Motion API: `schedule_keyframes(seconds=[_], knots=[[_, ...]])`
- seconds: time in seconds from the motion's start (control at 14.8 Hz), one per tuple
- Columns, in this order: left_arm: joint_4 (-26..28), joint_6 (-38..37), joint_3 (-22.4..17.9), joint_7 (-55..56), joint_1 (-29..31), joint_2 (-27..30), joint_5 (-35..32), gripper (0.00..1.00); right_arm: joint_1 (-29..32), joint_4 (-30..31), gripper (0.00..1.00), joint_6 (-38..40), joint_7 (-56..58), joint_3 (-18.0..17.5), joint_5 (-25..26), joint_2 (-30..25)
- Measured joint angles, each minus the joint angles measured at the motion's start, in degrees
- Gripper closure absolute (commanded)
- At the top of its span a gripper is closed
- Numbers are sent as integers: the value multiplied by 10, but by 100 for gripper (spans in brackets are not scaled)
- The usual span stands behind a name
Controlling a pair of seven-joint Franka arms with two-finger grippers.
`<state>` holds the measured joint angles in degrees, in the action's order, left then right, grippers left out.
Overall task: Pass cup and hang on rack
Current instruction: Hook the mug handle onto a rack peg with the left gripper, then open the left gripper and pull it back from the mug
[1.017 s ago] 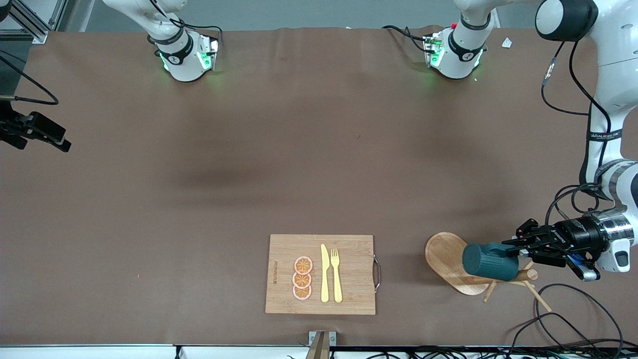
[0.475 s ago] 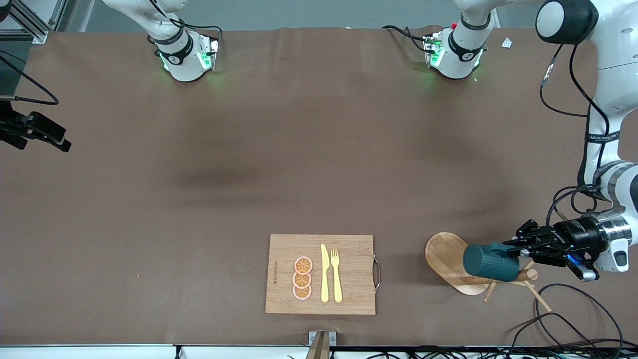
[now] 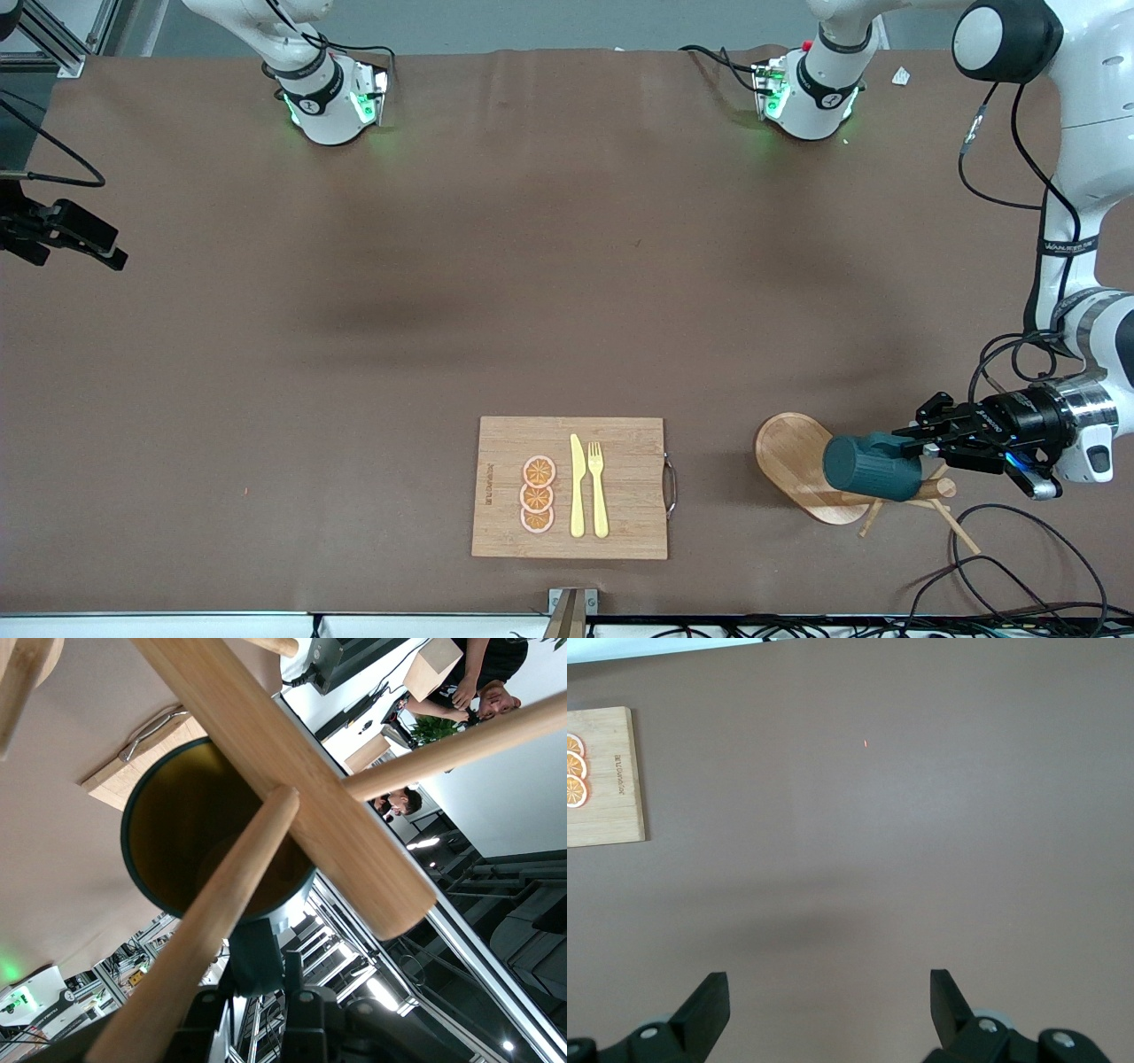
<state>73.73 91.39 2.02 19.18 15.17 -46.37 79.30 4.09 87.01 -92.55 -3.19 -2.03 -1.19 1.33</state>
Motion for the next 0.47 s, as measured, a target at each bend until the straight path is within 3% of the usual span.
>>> schedule_keyframes(seconds=[0.34, 0.41, 0.47], knots=[[0, -1, 0, -1, 0, 0, 0, 44, 0, 0, 0, 0, 0, 0, 0, 0], [0, -1, 0, -1, 0, 0, 1, 33, 0, 0, 0, 0, 0, 0, 0, 0], [0, -1, 0, -1, 0, 0, 1, 13, 0, 0, 0, 0, 0, 0, 0, 0]])
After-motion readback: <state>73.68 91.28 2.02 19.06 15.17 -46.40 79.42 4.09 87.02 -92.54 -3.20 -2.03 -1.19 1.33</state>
